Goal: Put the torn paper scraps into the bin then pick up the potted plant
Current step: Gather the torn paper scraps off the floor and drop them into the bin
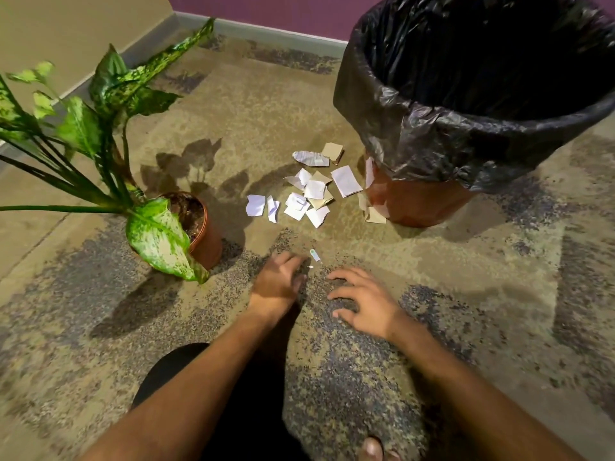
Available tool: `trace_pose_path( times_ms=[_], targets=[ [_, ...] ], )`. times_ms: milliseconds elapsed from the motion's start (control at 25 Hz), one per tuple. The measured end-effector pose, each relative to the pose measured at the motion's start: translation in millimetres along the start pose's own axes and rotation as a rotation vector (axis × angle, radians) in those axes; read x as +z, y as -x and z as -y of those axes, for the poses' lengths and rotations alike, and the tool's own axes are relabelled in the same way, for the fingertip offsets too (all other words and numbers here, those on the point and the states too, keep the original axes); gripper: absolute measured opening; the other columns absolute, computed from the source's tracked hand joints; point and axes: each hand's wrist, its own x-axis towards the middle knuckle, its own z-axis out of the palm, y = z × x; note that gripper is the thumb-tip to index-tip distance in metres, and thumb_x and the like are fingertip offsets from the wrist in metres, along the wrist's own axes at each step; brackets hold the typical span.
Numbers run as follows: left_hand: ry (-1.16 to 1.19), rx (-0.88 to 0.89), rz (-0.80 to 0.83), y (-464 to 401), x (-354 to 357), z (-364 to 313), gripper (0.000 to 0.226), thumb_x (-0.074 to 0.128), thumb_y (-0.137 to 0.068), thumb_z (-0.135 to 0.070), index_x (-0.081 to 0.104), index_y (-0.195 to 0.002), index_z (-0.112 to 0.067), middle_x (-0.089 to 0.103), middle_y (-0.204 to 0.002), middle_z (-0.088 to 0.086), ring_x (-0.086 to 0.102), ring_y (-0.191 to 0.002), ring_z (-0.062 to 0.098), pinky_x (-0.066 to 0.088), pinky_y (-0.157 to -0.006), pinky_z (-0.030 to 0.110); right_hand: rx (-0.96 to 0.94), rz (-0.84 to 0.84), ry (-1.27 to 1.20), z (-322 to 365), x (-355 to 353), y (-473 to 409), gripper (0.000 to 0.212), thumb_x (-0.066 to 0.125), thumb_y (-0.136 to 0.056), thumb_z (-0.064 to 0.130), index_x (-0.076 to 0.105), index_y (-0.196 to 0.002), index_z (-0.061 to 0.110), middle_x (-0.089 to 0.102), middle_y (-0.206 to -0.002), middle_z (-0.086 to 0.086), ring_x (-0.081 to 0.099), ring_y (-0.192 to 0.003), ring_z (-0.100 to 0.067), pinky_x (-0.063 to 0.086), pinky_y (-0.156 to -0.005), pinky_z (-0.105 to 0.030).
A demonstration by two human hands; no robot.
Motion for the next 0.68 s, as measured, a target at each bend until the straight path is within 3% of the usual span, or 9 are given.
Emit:
trace_pose_path(
  times_ms=[160,280,440,560,680],
  targets=[
    [-0.084,0.118,-0.073,-11.3,6.8,1.2,0.043,0.058,-0.091,-0.022,0.051,-0.134,-0.025,0.053,-0.131,0.002,0.052,-0.102,0.021,0.054,-0.084,0.038,-0.022,-0.155,-0.056,-5.6,13.4,4.1,0.005,0.072,-0.082,0.027,0.072,-0.086,0.024,0.050,-0.137,0.013,0.032,-0.135,-0.012,0.015,-0.112,-0.026],
    [-0.210,0.196,-0.076,-18.3,5.3,-3.4,0.038,0.044,-0.094,-0.031,0.049,-0.132,-0.031,0.049,-0.136,0.000,0.054,-0.094,0.021,0.057,-0.069,0.034,-0.070,-0.253,0.011,-5.8,25.0,7.5,0.007,0.070,-0.082,0.025,0.065,-0.079,0.022,0.058,-0.129,0.008,0.042,-0.129,-0.014,0.028,-0.111,-0.030],
    [-0.156,0.242,-0.068,-19.9,1.0,-7.2,0.027,0.056,-0.092,-0.024,0.064,-0.117,-0.019,0.058,-0.120,0.001,0.055,-0.094,0.019,0.054,-0.079,0.033,-0.135,-0.324,0.106,-5.3,25.8,8.0,0.009,0.060,-0.089,0.023,0.064,-0.088,0.015,0.064,-0.114,0.000,0.055,-0.113,-0.017,0.042,-0.103,-0.034],
    [-0.127,0.226,-0.069,-21.9,9.2,-7.4,0.018,0.061,-0.090,-0.014,0.068,-0.107,-0.011,0.063,-0.110,0.002,0.056,-0.096,0.018,0.045,-0.087,0.023,-0.007,-0.355,0.039,0.3,4.9,1.3,0.016,0.052,-0.090,0.026,0.064,-0.094,0.017,0.065,-0.089,0.004,0.061,-0.080,-0.013,0.058,-0.072,-0.038],
    [-0.099,0.146,-0.075,-27.4,16.5,-5.7,0.014,0.062,-0.088,-0.008,0.070,-0.100,-0.006,0.066,-0.101,0.007,0.060,-0.091,0.023,0.051,-0.086,0.030,0.035,-0.417,0.006,14.7,-25.2,-1.5,0.017,0.052,-0.088,0.025,0.067,-0.094,0.019,0.064,-0.078,0.009,0.057,-0.066,-0.008,0.059,-0.058,-0.037]
  ],
)
